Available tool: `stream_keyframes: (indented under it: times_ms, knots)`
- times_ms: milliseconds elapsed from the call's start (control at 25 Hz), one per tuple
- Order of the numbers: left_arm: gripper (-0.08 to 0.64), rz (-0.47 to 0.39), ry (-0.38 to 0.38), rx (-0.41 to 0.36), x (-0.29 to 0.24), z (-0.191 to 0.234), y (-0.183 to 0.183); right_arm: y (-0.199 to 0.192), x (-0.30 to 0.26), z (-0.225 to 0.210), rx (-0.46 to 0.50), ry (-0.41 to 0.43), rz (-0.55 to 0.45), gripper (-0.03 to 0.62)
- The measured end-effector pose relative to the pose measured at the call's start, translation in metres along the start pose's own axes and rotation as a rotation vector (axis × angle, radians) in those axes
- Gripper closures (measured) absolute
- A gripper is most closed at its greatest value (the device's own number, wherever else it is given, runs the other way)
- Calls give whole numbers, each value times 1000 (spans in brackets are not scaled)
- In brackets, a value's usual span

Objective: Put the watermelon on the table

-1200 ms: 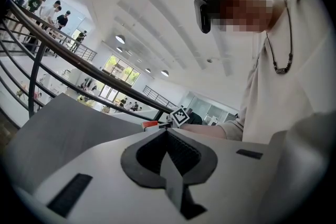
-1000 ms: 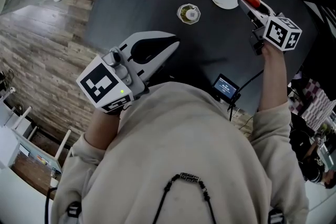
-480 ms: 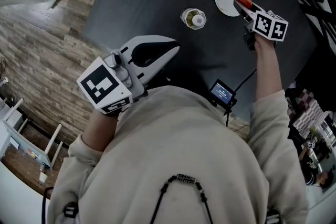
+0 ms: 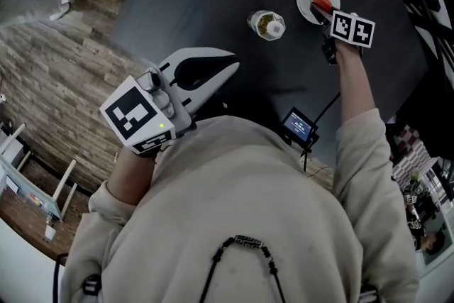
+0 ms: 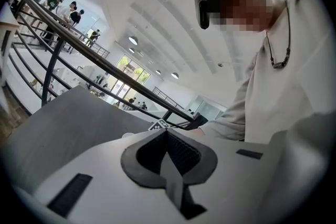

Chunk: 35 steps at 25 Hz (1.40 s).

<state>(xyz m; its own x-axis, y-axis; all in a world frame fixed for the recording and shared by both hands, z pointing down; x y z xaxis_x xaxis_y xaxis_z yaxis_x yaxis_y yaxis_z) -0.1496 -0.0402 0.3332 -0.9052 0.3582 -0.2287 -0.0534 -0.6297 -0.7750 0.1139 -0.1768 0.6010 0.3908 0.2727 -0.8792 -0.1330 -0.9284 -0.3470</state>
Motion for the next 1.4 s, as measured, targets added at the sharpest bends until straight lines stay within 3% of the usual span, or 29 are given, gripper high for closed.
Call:
stream_keyframes:
  times_ms: [640,880,1040,1400]
  knots:
    - [554,-5,19,6,7,3,-5,-11,-16,2,87,-70,73,397]
    - [554,4,7,-1,2,-1,-6,-5,-13,2,50,-56,37,396]
    - [554,0,26,-9,7,2,-4,-1,-8,7,49,-29,23,353]
    - [554,-30,73,-20,23,9,2,-6,2,2,72,-61,-14,316]
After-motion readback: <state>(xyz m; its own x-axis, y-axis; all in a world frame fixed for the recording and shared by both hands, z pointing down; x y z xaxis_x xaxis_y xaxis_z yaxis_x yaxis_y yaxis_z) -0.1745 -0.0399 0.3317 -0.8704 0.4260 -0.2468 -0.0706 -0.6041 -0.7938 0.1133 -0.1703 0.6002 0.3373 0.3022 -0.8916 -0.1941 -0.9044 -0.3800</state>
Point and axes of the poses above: the fingertips, and each gripper's own axes: x backward along the fingers, z to its left, y out of its top, the point moved 2 cm from there along x, backward along the fingers, and after that the axes turned 3 degrees about z, right-handed, at the moved point
